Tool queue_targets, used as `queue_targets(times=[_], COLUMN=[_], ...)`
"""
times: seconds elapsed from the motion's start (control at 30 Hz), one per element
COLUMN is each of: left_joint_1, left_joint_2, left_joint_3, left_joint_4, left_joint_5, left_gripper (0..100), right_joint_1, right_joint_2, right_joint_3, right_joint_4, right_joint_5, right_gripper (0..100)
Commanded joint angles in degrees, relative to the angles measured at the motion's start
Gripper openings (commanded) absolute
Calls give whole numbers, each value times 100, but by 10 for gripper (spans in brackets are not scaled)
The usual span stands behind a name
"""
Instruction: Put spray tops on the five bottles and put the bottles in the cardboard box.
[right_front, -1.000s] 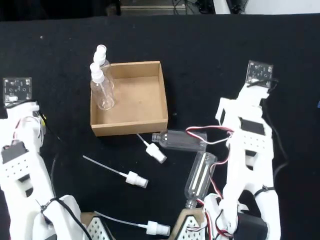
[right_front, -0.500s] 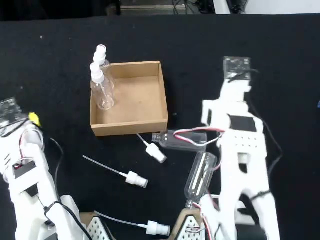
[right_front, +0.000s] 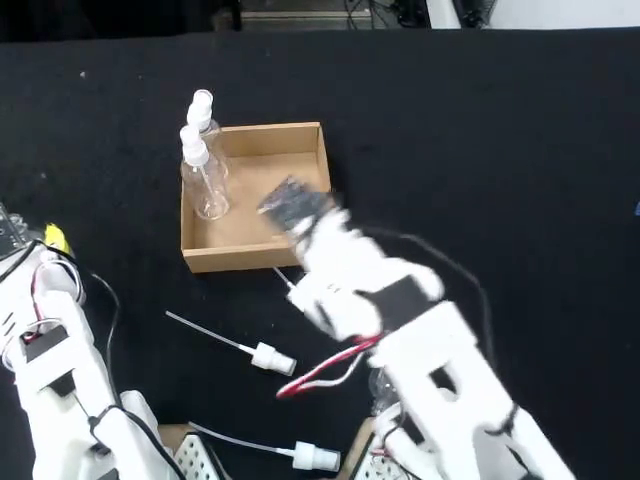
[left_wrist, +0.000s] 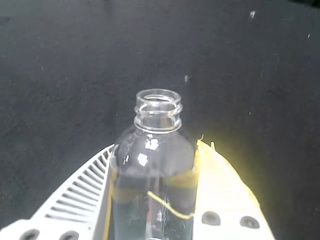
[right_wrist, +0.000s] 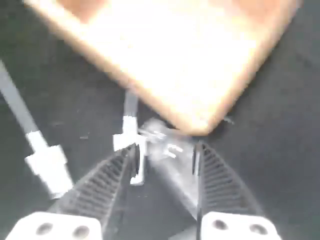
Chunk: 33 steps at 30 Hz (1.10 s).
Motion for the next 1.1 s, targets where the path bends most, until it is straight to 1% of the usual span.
queue_targets(times=[0.0,0.1,0.2,0.27,0.37,0.43,0.6,0.7,0.8,0.9,1.07], left_joint_1=[-198,-409,-453,-409,-418,-409,-409,-409,-409,-400,-400], left_joint_2=[-642,-1292,-2075,-2602,-3446,-4000,-4976,-5380,-5679,-5837,-5846], left_joint_3=[145,435,813,1112,1552,1824,1815,1807,1789,1780,1780], left_joint_4=[-132,-141,-141,-141,-141,-97,870,1275,1582,1741,1741], left_joint_5=[79,88,132,387,958,1152,1204,1213,1222,1222,1222], left_gripper=[30,30,30,30,30,30,30,30,30,30,30], right_joint_1=[-888,-1433,-1714,-1732,-1749,-1829,-2127,-2145,-2145,-2145,-2145], right_joint_2=[497,919,1376,1684,2000,2149,2273,2308,2308,2308,2308], right_joint_3=[-4,110,268,259,198,163,180,207,514,804,866], right_joint_4=[18,-281,-721,-844,-870,-879,-879,-897,-1319,-1679,-1697], right_joint_5=[26,-123,-246,-246,-246,-246,-246,-246,-246,-246,-246], right_gripper=[172,173,174,174,174,174,175,175,175,175,175])
